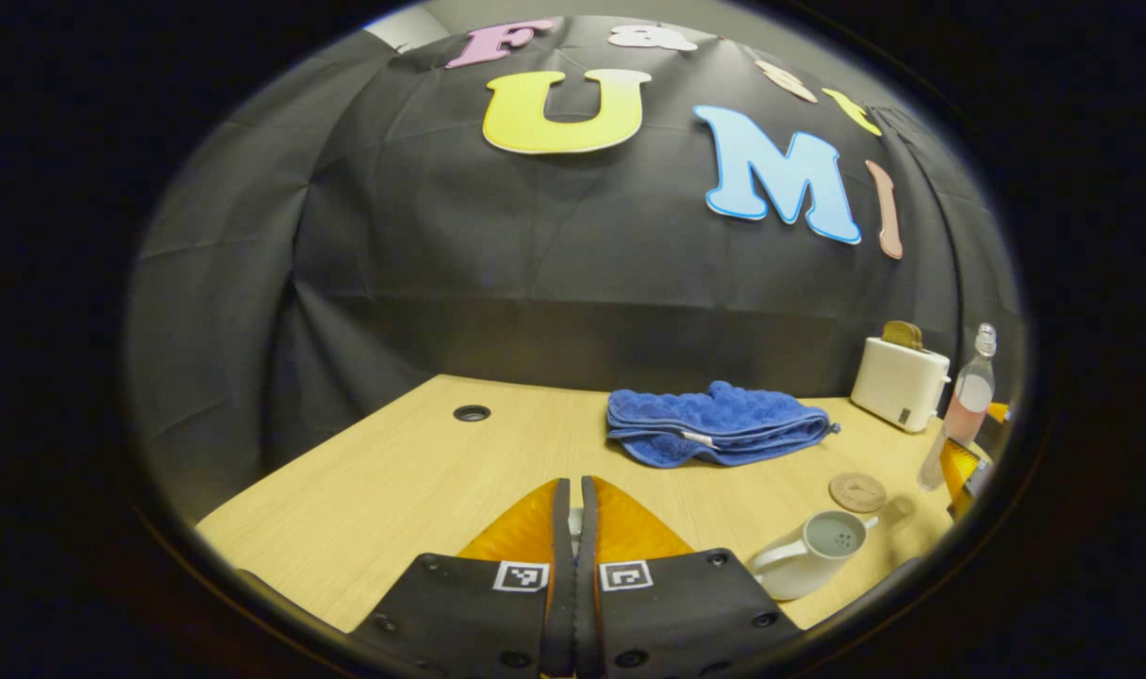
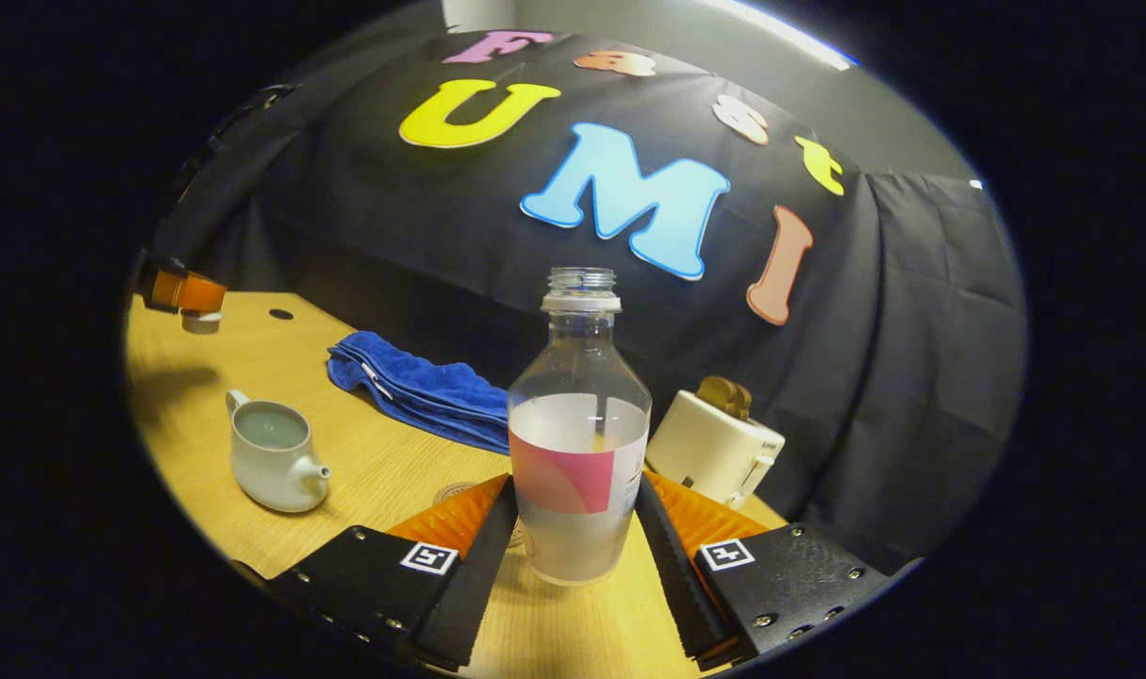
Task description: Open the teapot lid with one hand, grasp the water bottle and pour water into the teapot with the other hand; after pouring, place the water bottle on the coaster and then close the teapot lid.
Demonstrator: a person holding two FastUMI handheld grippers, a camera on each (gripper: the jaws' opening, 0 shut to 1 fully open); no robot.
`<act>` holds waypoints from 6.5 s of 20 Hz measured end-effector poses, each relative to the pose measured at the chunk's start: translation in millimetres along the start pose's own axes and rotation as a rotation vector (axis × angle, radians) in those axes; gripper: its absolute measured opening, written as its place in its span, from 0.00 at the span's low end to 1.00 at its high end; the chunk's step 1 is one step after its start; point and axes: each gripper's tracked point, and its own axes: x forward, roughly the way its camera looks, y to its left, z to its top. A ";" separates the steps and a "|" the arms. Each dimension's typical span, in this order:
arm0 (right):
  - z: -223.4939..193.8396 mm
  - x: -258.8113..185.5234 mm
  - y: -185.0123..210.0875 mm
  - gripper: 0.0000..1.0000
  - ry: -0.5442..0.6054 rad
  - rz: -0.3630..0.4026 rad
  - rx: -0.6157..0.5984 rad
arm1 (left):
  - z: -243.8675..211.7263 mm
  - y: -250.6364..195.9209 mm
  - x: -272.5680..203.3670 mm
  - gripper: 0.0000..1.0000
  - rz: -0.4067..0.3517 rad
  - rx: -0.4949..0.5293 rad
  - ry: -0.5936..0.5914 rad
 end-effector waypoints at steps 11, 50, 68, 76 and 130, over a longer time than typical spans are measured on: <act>16.0 7.4 34.0 0.78 -0.081 0.002 -0.485 | -0.3 -2.8 -1.6 0.06 -0.013 -0.003 0.007; 30.2 18.8 56.5 0.76 -0.358 0.033 -1.313 | -14.9 -15.6 1.0 0.06 -0.048 0.009 0.062; 58.2 12.8 41.2 0.76 -0.429 -0.059 -1.377 | -19.1 -19.9 2.3 0.06 -0.060 0.010 0.077; 62.1 8.9 39.6 0.76 -0.449 -0.088 -1.407 | -22.5 -21.6 2.8 0.05 -0.063 0.013 0.087; 36.9 -2.3 57.9 0.77 -0.386 0.050 -1.288 | -34.6 -29.6 3.9 0.06 -0.074 0.032 0.125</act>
